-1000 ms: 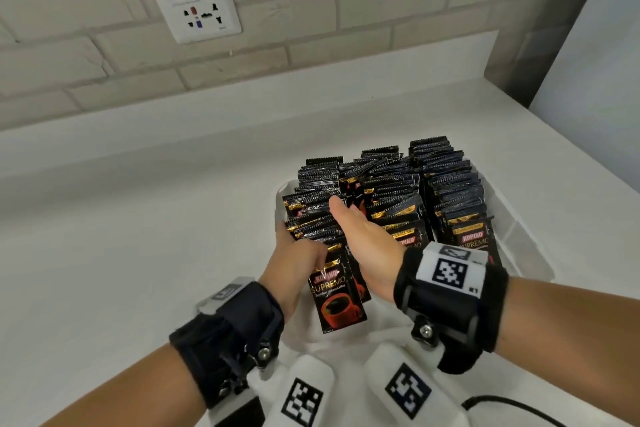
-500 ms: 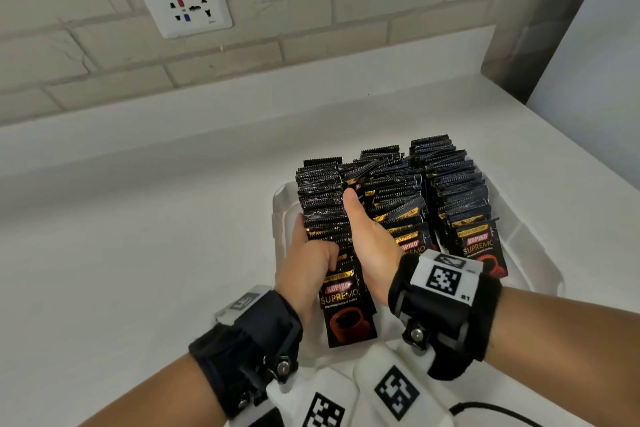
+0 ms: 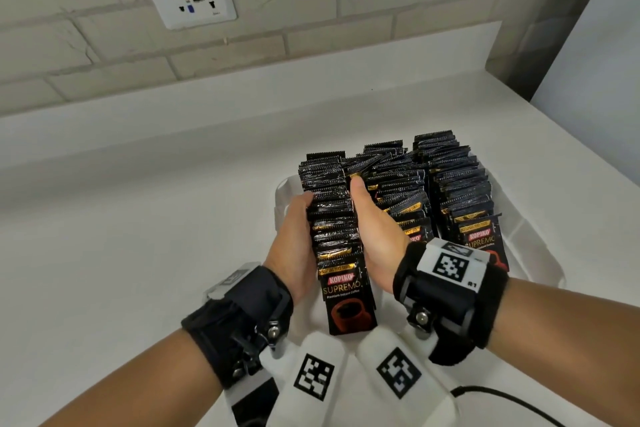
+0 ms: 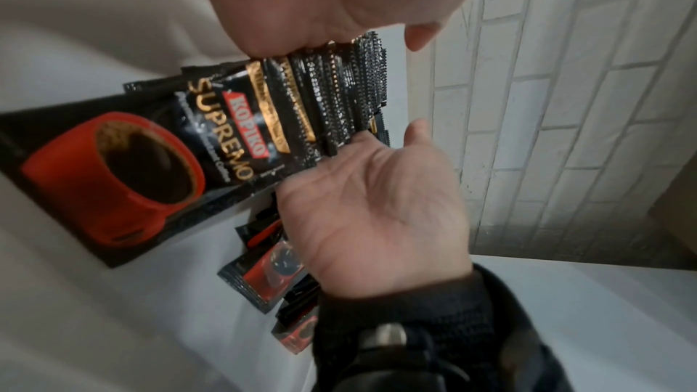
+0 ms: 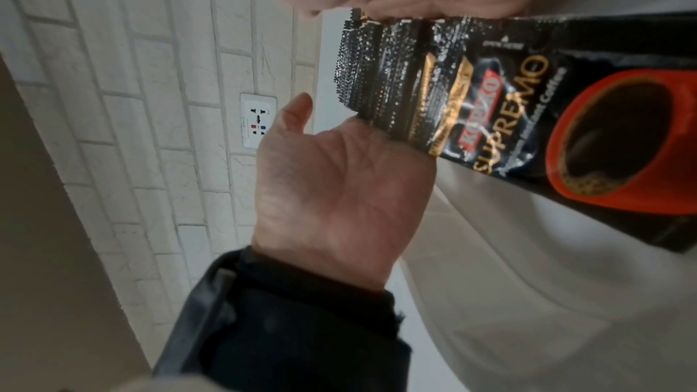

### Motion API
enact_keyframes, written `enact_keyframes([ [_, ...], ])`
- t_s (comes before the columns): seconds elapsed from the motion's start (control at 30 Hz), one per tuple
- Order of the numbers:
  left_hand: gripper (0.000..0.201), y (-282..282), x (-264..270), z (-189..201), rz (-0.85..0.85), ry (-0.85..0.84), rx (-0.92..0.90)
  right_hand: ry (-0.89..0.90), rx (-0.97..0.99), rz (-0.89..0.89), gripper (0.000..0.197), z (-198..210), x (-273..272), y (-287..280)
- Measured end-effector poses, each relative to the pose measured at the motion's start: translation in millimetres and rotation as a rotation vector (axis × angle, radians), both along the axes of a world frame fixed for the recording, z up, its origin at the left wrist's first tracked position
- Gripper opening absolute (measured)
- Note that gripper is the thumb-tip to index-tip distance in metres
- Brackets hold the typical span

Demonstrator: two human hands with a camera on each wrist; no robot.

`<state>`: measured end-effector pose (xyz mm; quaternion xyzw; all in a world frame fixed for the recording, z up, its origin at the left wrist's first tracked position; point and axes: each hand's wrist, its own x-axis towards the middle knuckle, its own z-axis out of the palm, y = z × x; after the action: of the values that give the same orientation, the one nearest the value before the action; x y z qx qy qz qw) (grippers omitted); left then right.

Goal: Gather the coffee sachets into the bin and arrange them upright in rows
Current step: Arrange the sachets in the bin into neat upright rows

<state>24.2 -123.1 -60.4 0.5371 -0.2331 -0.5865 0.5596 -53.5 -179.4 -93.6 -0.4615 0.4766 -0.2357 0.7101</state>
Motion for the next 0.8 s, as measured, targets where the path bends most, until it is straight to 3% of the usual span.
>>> enact_keyframes([
  [0.13,0.044,2,3,-1,0.0,-0.048,-0.063,-0.019,-0.109,-0.02,0.086,24,-13,9],
  [0.2,0.048,0,6,-3,-0.027,-0.066,-0.066,-0.067,-0.119,-0.016,0.076,24,-16,8],
  [0.37,0.053,-11,19,2,-0.034,-0.079,0.011,-0.007,-0.012,0.056,0.127,13,0,-7],
  [0.53,0.059,-20,24,2,-0.06,-0.144,0.009,0.023,-0.03,0.027,0.13,16,5,-13],
  [0.67,0.067,-25,19,4,0.039,-0.187,0.004,0.024,-0.013,0.005,0.108,21,8,-15],
  [0.8,0.064,-29,20,1,0.03,-0.163,0.003,0.016,-0.04,0.009,0.117,17,12,-16],
])
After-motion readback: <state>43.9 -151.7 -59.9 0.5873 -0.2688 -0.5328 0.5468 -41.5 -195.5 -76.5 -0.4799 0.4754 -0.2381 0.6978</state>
